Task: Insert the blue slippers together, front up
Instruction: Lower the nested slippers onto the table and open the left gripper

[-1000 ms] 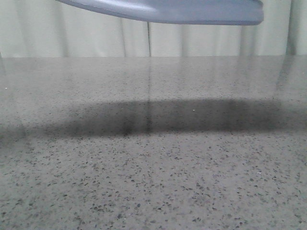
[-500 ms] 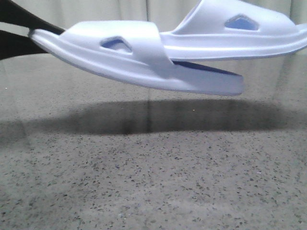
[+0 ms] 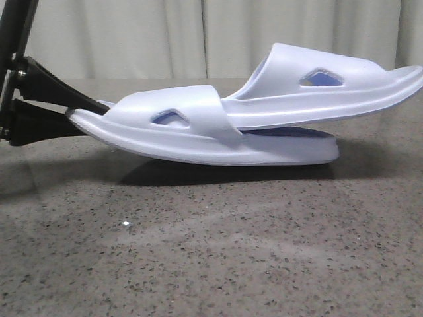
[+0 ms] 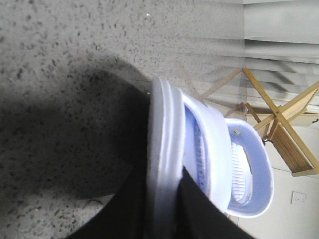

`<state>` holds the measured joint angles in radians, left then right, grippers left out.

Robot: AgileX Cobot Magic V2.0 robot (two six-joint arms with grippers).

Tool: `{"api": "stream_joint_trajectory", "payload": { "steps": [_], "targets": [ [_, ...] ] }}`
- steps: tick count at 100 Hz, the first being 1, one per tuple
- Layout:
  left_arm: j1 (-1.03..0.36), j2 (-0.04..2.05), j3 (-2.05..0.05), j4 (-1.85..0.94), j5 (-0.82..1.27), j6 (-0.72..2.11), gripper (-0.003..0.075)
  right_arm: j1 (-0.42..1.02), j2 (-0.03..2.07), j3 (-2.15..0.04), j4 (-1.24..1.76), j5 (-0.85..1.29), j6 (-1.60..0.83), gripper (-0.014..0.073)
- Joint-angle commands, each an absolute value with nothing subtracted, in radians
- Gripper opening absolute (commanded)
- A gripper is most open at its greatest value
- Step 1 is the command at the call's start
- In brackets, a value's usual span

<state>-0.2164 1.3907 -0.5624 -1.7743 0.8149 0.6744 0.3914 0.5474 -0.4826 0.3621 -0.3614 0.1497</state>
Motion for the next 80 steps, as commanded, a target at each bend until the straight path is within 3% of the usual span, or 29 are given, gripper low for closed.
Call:
{"api": "stream_joint_trajectory", "payload": {
  "steps": [1, 23, 54, 80],
  "targets": [
    [-0.222, 1.372, -0.590, -1.834, 0.861, 0.682, 0.0016, 0.386, 0.546, -0.517, 0.347, -0.428, 0.124, 0.0310],
    [-0.222, 1.372, -0.590, -1.836, 0.854, 0.713, 0.0057, 0.386, 0.548, -0.517, 0.347, -0.428, 0.124, 0.0310],
    [-0.222, 1.372, -0.590, -1.846, 0.813, 0.777, 0.0374, 0.386, 0.548, -0.517, 0.347, -0.428, 0.124, 0.0310],
    [-0.117, 1.372, -0.590, -1.861, 0.806, 0.962, 0.0399, 0.386, 0.548, -0.517, 0.347, -0.423, 0.124, 0.0310]
  ]
}}
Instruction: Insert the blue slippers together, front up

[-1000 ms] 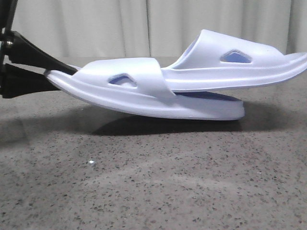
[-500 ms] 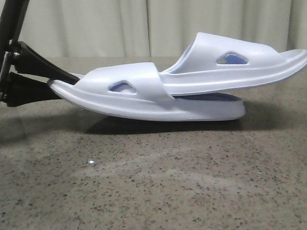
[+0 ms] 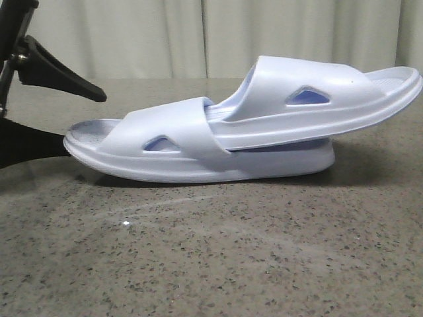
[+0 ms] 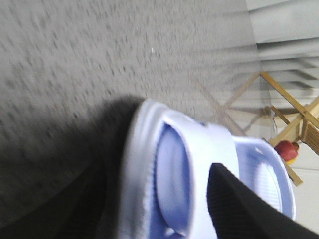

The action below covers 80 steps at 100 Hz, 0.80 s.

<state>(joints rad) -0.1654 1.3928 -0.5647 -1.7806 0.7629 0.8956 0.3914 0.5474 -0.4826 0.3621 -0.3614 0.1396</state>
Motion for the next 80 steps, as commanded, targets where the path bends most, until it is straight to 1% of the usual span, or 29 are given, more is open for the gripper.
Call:
{"api": "stream_joint_trajectory", "payload": {
  "steps": [1, 16, 27, 39, 48, 60, 68, 80],
  "targets": [
    [-0.112, 1.372, -0.590, -1.861, 0.807, 0.968, 0.0399, 0.386, 0.548, -0.517, 0.347, -0.423, 0.124, 0.0310],
    [-0.010, 1.349, -0.590, -1.856, 0.834, 1.131, 0.0399, 0.386, 0.548, -0.517, 0.347, -0.412, 0.112, 0.0310],
    [0.062, 1.301, -0.590, -1.854, 0.863, 1.241, 0.0399, 0.386, 0.548, -0.517, 0.347, -0.392, 0.018, 0.0310],
    [0.115, 1.214, -0.590, -1.838, 0.858, 1.387, 0.0398, 0.385, 0.548, -0.517, 0.355, -0.357, -0.187, 0.0310],
    [0.131, 1.127, -0.590, -1.817, 0.801, 1.477, 0.0398, 0.385, 0.548, -0.517, 0.415, -0.345, -0.345, 0.0310],
    [0.131, 0.996, -0.590, -1.781, 0.657, 1.547, 0.0398, 0.376, 0.548, -0.517, 0.599, -0.343, -0.581, 0.0310],
    [0.131, 0.910, -0.590, -1.726, 0.553, 1.556, 0.0398, 0.359, 0.548, -0.517, 0.727, -0.342, -0.787, 0.0310],
    [0.131, 0.779, -0.590, -1.651, 0.490, 1.556, 0.0398, 0.344, 0.546, -0.513, 0.932, -0.346, -1.050, 0.0310]
  ]
}}
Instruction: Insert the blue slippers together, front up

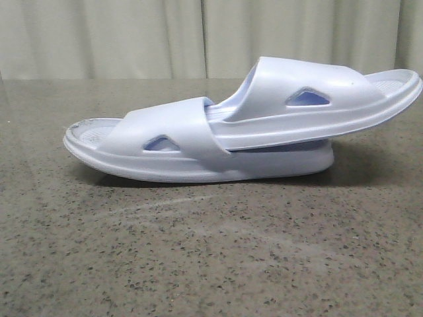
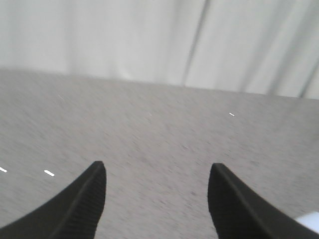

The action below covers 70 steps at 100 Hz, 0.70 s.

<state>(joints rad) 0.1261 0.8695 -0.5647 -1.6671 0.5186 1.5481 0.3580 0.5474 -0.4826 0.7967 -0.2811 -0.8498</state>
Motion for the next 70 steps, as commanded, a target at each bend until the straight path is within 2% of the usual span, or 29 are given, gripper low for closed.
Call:
{"api": "stream_joint_trajectory", "payload": {
  "steps": [1, 11, 25, 42, 70],
  "targets": [
    [0.131, 0.763, -0.590, -1.648, 0.490, 1.556, 0.0398, 0.342, 0.546, -0.513, 0.956, -0.346, -1.062, 0.0310],
    [0.131, 0.662, -0.590, -1.629, 0.485, 1.556, 0.0398, 0.343, 0.544, -0.508, 1.082, -0.342, -1.173, 0.0310],
    [0.131, 0.540, -0.583, -1.557, 0.420, 1.477, 0.0398, 0.343, 0.492, -0.462, 1.089, -0.333, -1.207, 0.0310],
    [0.131, 0.422, -0.506, -1.511, 0.394, 1.379, 0.0398, 0.343, 0.342, -0.381, 1.089, -0.331, -1.211, 0.0310],
    [0.131, 0.248, -0.306, -1.511, 0.387, 1.377, 0.0397, 0.343, 0.097, -0.225, 1.114, -0.303, -1.285, 0.0310]
  ]
}}
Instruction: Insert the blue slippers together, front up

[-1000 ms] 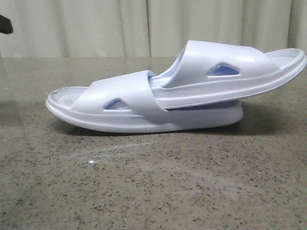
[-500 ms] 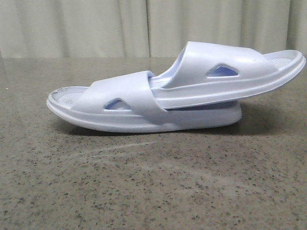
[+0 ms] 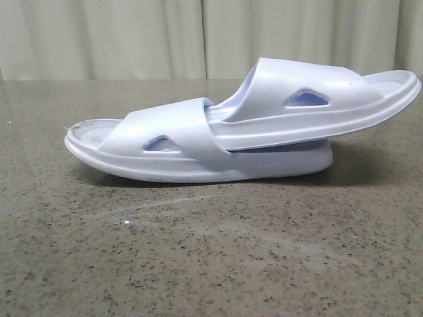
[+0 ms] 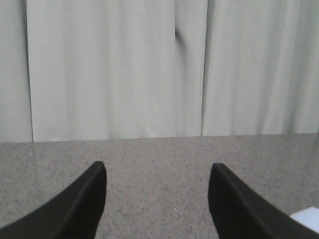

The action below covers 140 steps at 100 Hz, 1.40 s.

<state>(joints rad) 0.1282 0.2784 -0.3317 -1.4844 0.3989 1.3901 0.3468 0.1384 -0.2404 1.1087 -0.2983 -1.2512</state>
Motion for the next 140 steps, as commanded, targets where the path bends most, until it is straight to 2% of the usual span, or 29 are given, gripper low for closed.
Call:
{"api": "stream_joint_trajectory", "payload": {
  "steps": [1, 36, 46, 54, 64, 75, 90, 140],
  "targets": [
    [0.131, 0.241, -0.296, -1.511, 0.387, 1.377, 0.0397, 0.343, 0.088, -0.222, 1.123, -0.295, -1.285, 0.0310],
    [0.131, 0.194, -0.164, -1.521, 0.395, 1.377, 0.0393, 0.343, 0.051, -0.190, 1.200, -0.260, -1.285, 0.0302],
    [0.131, 0.194, -0.164, -1.523, 0.395, 1.377, 0.0392, 0.343, 0.051, -0.190, 1.200, -0.285, -1.285, 0.0248],
    [0.122, 0.194, -0.164, -1.523, 0.389, 1.379, 0.0374, 0.343, 0.051, -0.190, 1.200, -0.323, -1.285, 0.0168],
    [0.093, 0.194, -0.164, -1.525, 0.384, 1.379, 0.0307, 0.343, 0.051, -0.190, 1.204, -0.338, -1.285, 0.0066],
    [0.046, 0.194, -0.164, -1.525, 0.365, 1.379, 0.0192, 0.343, 0.051, -0.190, 1.204, -0.338, -1.285, -0.0032],
    [0.012, 0.194, -0.164, -1.525, 0.342, 1.379, 0.0016, 0.343, 0.051, -0.190, 1.211, -0.338, -1.285, -0.0092],
    [0.011, 0.194, -0.163, -1.525, 0.344, 1.379, 0.0016, 0.343, 0.051, -0.190, 1.211, -0.325, -1.285, -0.0092]
  ]
}}
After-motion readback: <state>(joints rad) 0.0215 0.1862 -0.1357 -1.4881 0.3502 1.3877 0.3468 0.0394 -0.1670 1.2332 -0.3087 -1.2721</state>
